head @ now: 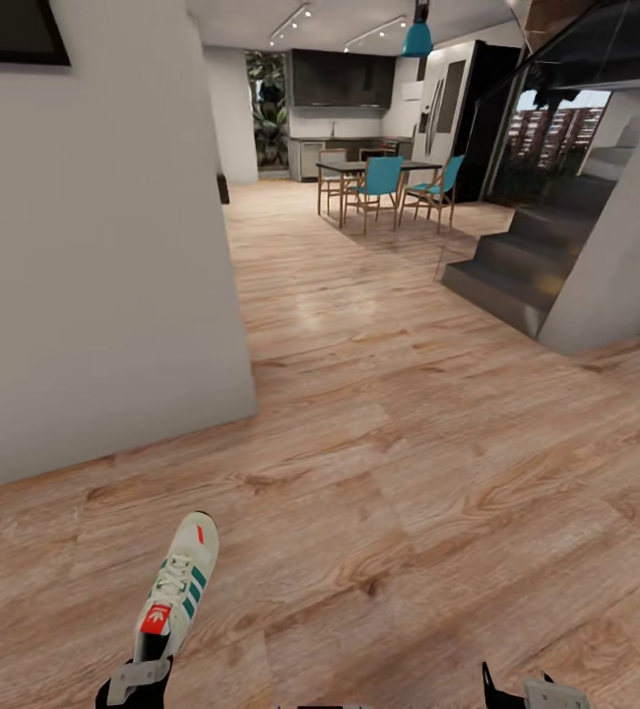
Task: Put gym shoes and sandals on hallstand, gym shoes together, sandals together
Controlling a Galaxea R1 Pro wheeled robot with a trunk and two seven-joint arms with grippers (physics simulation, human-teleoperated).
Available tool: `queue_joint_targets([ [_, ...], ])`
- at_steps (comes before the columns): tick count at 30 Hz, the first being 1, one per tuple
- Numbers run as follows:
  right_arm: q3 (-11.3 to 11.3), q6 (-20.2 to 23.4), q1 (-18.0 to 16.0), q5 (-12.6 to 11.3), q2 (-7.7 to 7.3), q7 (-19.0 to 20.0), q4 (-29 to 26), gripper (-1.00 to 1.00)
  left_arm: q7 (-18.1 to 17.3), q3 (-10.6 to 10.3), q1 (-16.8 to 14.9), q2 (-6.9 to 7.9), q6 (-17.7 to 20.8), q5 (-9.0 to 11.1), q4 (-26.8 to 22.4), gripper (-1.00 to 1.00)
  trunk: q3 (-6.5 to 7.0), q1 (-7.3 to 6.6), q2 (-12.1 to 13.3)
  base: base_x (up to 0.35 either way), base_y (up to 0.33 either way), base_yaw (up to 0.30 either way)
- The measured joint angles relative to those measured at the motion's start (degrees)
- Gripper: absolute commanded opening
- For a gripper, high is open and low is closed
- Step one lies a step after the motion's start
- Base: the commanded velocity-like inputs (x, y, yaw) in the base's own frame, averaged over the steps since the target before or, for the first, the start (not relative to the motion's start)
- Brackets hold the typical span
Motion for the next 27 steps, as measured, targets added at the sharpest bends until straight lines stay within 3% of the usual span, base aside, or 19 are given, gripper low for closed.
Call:
queue_joint_targets([
  [27,0.0,0.0,0.0,0.0,0.0,0.0,0.3,1.0,0.0,0.1,0.0,0.0,0.0,0.1,0.0,-1.0,1.66,0.0,0.0,0.0,0.0,-0.252],
])
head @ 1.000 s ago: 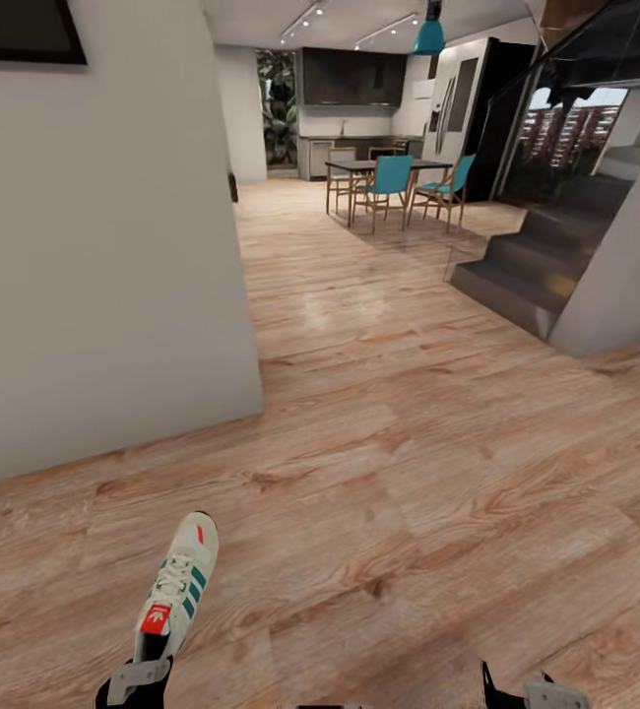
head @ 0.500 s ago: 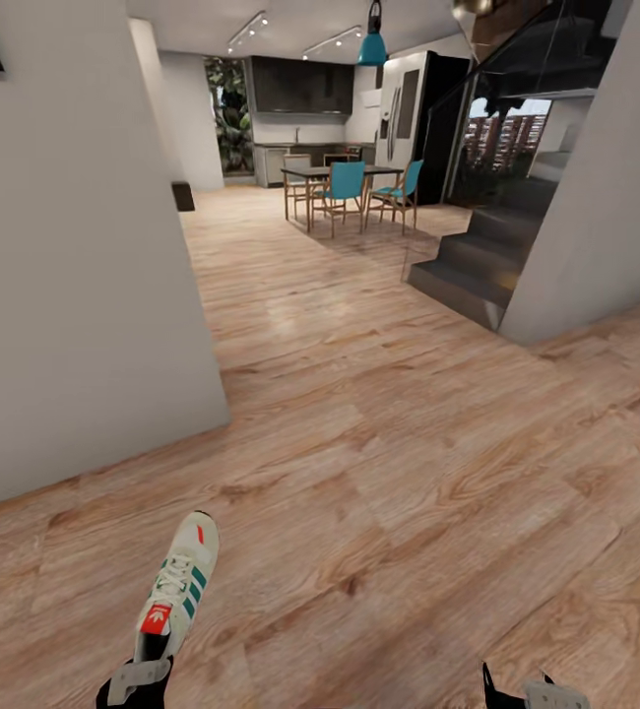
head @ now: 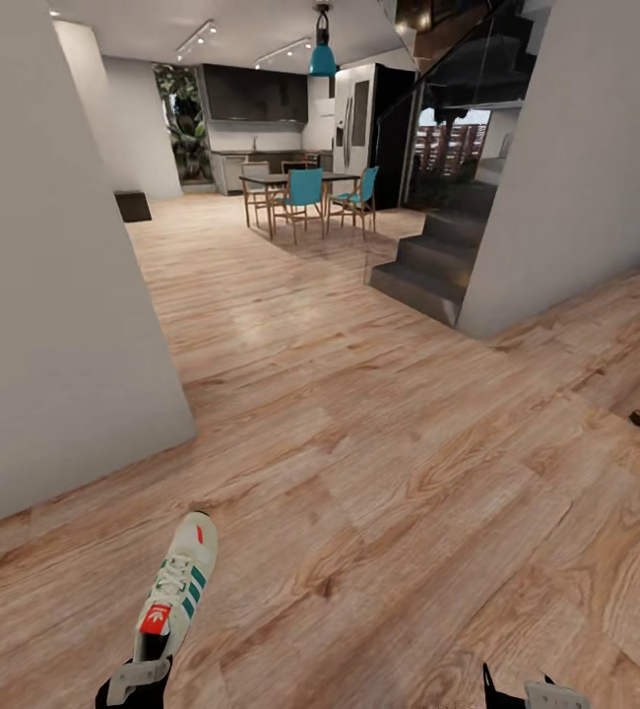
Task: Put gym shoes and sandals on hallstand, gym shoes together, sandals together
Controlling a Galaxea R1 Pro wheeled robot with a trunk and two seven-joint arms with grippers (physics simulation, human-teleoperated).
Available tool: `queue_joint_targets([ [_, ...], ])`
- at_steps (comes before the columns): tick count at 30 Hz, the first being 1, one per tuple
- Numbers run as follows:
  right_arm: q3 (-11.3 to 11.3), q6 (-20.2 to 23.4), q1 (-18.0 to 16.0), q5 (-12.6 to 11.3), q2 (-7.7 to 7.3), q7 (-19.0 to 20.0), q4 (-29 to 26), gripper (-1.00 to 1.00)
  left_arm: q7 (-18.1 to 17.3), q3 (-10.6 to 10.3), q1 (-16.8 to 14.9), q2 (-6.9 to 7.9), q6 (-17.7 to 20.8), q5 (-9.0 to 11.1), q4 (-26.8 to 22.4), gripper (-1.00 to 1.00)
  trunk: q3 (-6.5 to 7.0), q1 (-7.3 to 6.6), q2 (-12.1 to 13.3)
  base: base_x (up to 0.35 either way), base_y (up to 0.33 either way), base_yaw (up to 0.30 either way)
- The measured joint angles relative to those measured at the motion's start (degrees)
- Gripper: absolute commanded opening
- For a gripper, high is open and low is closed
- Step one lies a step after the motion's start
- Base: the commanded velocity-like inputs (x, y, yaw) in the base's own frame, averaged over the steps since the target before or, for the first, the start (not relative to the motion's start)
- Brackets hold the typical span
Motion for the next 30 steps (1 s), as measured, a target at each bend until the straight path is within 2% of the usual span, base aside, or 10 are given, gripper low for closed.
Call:
queue_joint_targets([
  [30,0.0,0.0,0.0,0.0,0.0,0.0,0.0,1.0,0.0,0.0,0.0,0.0,0.0,-0.1,0.3,-1.0,1.97,0.0,0.0,0.0,0.0,-0.24],
])
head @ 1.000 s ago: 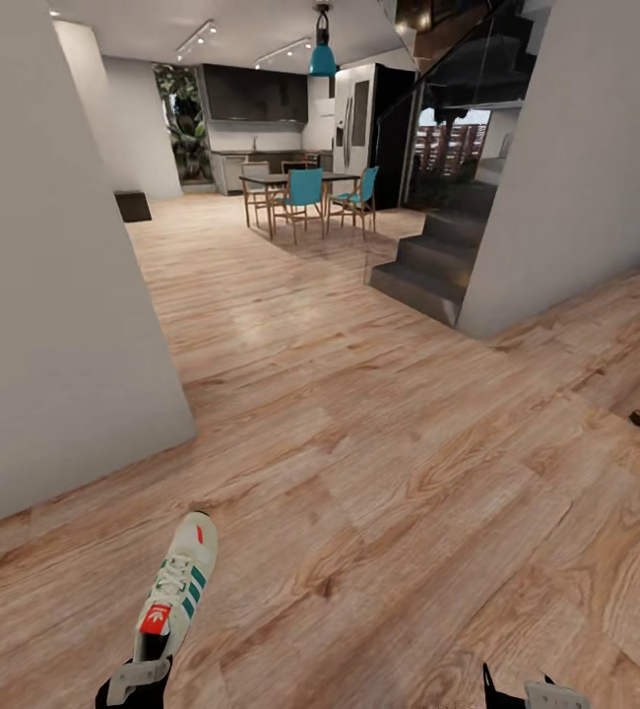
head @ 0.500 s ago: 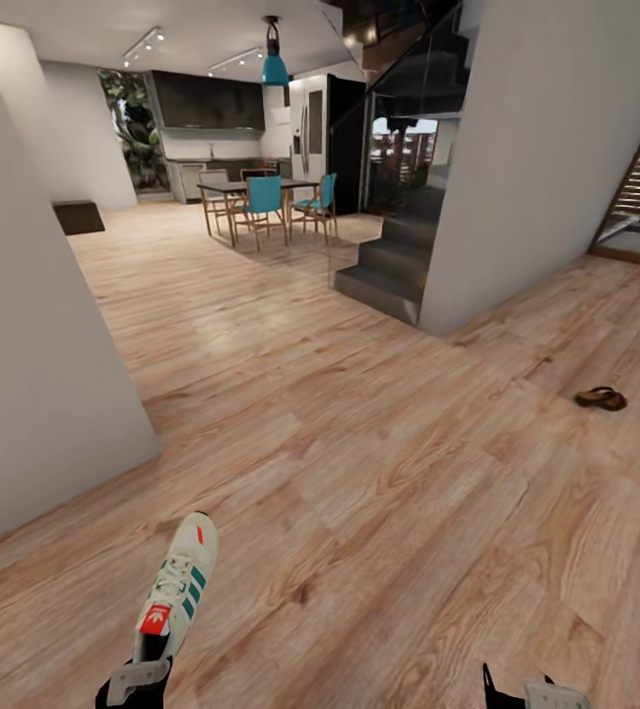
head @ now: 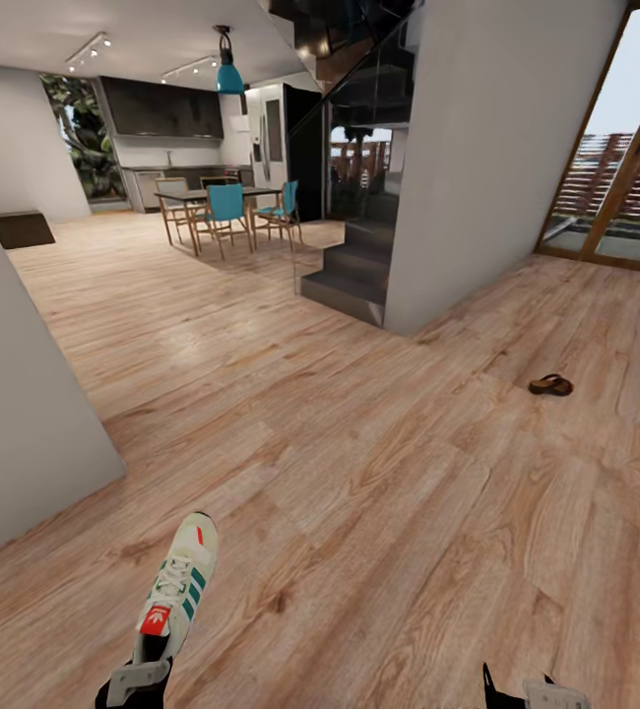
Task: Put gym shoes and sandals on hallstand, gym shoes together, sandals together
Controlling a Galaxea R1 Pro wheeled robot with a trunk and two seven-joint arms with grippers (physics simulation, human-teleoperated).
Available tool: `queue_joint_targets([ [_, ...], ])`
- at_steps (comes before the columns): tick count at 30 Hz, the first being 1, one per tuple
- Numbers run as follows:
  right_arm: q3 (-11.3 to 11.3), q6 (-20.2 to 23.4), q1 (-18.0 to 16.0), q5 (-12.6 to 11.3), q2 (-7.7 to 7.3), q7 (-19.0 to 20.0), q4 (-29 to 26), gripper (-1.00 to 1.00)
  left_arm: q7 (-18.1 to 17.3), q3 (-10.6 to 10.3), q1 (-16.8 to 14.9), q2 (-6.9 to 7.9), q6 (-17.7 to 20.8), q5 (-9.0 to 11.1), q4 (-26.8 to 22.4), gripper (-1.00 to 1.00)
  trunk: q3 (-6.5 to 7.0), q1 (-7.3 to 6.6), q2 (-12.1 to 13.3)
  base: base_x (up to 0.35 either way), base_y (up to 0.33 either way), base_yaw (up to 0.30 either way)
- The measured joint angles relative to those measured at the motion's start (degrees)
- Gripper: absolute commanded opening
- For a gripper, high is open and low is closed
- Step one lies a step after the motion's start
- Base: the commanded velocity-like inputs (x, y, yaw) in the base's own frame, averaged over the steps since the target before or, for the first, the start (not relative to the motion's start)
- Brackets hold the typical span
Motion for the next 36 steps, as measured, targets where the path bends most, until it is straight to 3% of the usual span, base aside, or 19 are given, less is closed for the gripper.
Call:
queue_joint_targets([
  [22,0.0,-0.1,0.0,0.0,0.0,0.0,0.0,1.0,0.0,0.0,0.0,0.17,0.0,0.1,-0.3,-1.0,1.77,-0.01,0.0,0.012,0.0,-0.181],
  [36,0.0,-0.1,0.0,0.0,0.0,0.0,0.0,1.0,0.0,0.0,0.0,0.0,0.0,0.0,-0.2,-1.0,2.98,-0.03,0.0,0.31,0.0,-0.148],
])
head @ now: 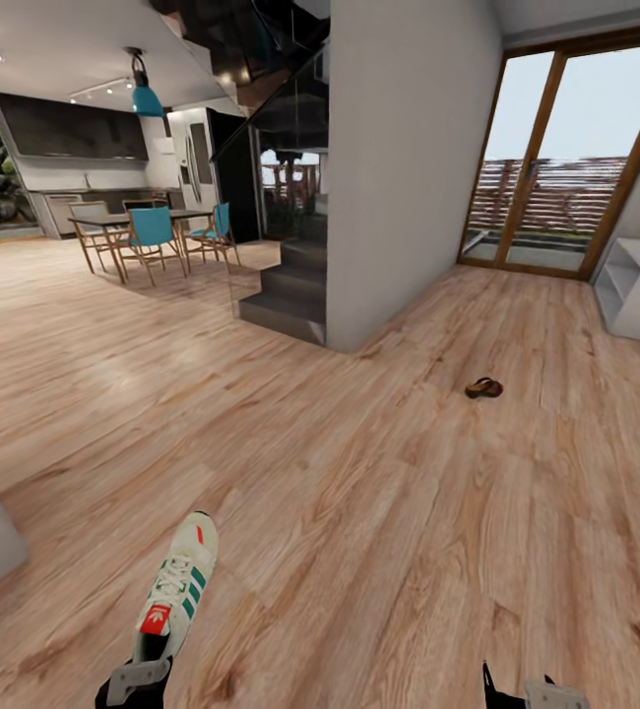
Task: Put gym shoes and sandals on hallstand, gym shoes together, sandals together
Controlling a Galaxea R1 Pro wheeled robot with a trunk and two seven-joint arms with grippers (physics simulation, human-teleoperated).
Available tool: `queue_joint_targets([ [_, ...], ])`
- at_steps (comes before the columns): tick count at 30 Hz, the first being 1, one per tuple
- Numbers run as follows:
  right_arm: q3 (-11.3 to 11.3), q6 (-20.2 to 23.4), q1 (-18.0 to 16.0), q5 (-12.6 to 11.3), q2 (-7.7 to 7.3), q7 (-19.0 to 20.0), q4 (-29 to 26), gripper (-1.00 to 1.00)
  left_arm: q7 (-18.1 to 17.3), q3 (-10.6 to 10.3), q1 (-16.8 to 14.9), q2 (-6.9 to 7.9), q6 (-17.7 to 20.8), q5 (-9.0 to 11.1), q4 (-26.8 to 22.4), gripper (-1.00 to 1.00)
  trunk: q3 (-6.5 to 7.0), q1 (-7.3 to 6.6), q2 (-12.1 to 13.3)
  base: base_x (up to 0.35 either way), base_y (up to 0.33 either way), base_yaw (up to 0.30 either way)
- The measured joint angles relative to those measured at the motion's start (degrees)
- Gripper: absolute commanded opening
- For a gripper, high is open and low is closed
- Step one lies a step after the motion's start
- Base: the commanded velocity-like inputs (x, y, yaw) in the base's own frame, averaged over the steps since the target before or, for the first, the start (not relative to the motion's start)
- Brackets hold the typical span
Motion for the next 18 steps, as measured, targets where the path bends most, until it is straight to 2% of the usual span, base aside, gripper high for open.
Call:
queue_joint_targets([
  [18,0.0,0.0,0.0,0.0,0.0,0.0,0.3,1.0,0.0,0.0,0.0,0.0,0.0,0.0,0.1,-1.0,1.57,0.0,0.0,0.334,0.0,-0.132],
])
